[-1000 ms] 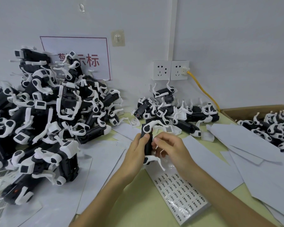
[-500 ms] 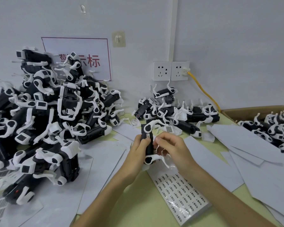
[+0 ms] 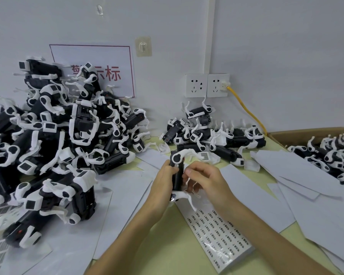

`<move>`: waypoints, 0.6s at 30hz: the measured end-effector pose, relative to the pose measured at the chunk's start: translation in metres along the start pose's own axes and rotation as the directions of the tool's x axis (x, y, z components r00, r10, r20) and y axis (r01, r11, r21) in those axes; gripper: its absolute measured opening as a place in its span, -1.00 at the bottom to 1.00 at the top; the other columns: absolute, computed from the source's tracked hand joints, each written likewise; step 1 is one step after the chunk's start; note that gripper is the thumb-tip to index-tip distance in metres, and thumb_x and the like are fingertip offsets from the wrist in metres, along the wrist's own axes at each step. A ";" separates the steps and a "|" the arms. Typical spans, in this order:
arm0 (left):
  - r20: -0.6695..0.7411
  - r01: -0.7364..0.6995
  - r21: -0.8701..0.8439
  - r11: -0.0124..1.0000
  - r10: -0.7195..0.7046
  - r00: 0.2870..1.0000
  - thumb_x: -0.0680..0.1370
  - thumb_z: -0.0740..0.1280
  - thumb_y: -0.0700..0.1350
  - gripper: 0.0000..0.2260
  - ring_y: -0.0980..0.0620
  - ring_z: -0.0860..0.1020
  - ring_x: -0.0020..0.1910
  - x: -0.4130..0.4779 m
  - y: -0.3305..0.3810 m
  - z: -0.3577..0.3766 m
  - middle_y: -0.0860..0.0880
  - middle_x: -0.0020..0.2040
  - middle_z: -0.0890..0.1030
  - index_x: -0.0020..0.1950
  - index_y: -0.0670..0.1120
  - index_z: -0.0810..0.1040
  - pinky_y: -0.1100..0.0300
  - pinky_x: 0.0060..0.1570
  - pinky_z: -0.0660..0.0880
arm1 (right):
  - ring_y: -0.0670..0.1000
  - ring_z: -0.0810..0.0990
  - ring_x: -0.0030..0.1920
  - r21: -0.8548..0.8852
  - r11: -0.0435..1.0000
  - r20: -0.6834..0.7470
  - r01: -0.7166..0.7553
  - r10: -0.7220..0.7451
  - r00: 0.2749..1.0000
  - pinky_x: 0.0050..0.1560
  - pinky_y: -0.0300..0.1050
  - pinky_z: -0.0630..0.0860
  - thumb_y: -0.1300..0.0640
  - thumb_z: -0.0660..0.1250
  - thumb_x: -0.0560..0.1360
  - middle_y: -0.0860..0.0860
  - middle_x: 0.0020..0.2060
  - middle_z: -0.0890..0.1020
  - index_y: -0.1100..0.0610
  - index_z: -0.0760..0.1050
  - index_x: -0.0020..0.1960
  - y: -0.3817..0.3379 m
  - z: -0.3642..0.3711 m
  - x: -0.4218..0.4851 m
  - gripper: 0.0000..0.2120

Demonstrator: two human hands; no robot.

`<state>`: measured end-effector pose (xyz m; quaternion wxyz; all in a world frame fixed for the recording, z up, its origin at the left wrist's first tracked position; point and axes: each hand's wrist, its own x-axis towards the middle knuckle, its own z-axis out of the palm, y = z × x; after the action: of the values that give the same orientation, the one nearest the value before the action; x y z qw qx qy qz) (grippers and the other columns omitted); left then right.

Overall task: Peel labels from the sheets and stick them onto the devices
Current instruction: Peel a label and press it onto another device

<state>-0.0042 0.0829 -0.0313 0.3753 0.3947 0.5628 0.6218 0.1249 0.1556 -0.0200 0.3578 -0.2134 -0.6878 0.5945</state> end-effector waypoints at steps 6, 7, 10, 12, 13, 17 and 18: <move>0.024 -0.041 -0.036 0.999 0.042 0.999 0.36 0.25 0.14 -0.68 -0.02 0.56 -0.25 0.001 -0.002 -0.002 -0.04 -0.22 0.54 -0.06 -0.07 0.50 0.17 -0.29 0.52 | 0.04 0.56 -0.35 0.016 1.000 0.014 0.002 -0.002 1.000 -0.24 -0.09 0.44 0.30 0.28 0.63 0.10 -0.30 0.63 0.23 0.59 -0.16 0.001 0.001 0.001 -0.78; 0.019 -0.034 -0.040 0.999 0.035 0.999 0.36 0.26 0.14 -0.71 -0.02 0.56 -0.26 0.002 -0.002 -0.002 -0.04 -0.23 0.54 -0.10 -0.04 0.50 0.17 -0.31 0.51 | 0.03 0.56 -0.35 0.021 1.000 0.015 0.003 -0.003 1.000 -0.25 -0.10 0.44 0.31 0.28 0.63 0.10 -0.30 0.63 0.26 0.58 -0.15 0.000 0.001 0.000 -0.79; 0.010 -0.022 -0.067 0.997 0.023 1.000 0.35 0.28 0.14 -0.72 -0.02 0.56 -0.26 0.003 -0.001 -0.001 -0.05 -0.23 0.55 -0.10 -0.02 0.51 0.17 -0.33 0.51 | 0.04 0.54 -0.35 0.026 1.000 0.006 -0.001 0.000 1.000 -0.25 -0.07 0.40 0.31 0.28 0.63 0.11 -0.29 0.63 0.30 0.57 -0.13 0.000 0.001 0.000 -0.82; 0.021 0.010 -0.094 0.996 -0.008 1.000 0.43 0.26 0.15 -0.72 -0.01 0.59 -0.28 0.001 0.000 -0.001 -0.06 -0.23 0.56 -0.12 -0.05 0.52 0.22 -0.35 0.53 | 0.05 0.53 -0.34 0.015 1.000 0.003 0.000 0.000 1.000 -0.21 -0.01 0.38 0.29 0.29 0.63 0.11 -0.29 0.63 0.25 0.58 -0.15 0.000 0.001 0.000 -0.80; 0.033 0.032 -0.114 0.993 -0.029 0.999 0.51 0.24 0.14 -0.72 0.01 0.59 -0.31 0.000 0.000 -0.001 -0.06 -0.25 0.56 -0.17 -0.05 0.54 0.25 -0.37 0.52 | 0.06 0.53 -0.34 0.011 1.000 0.003 -0.001 0.001 1.000 -0.20 -0.01 0.38 0.28 0.29 0.63 0.11 -0.29 0.63 0.22 0.59 -0.16 0.000 0.001 0.000 -0.79; 0.055 0.067 -0.123 0.990 -0.061 0.997 0.64 0.17 0.05 -0.64 0.04 0.58 -0.35 -0.001 0.001 0.000 -0.04 -0.27 0.55 -0.31 0.01 0.54 0.27 -0.38 0.52 | 0.04 0.54 -0.35 0.011 1.000 0.005 0.007 -0.007 1.000 -0.30 -0.22 0.44 0.27 0.30 0.63 0.09 -0.30 0.63 0.18 0.59 -0.18 0.000 -0.001 0.000 -0.78; 0.058 0.069 -0.122 0.990 -0.062 0.996 0.64 0.16 0.04 -0.65 0.04 0.57 -0.35 -0.001 0.002 0.000 -0.05 -0.27 0.55 -0.29 0.00 0.54 0.26 -0.39 0.52 | 0.03 0.54 -0.36 0.013 1.000 0.004 0.008 -0.009 1.000 -0.32 -0.26 0.44 0.27 0.30 0.63 0.08 -0.30 0.63 0.18 0.59 -0.17 0.000 -0.001 0.000 -0.78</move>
<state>-0.0041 0.0816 -0.0299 0.4344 0.3687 0.5255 0.6319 0.1255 0.1558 -0.0199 0.3604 -0.2071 -0.6854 0.5978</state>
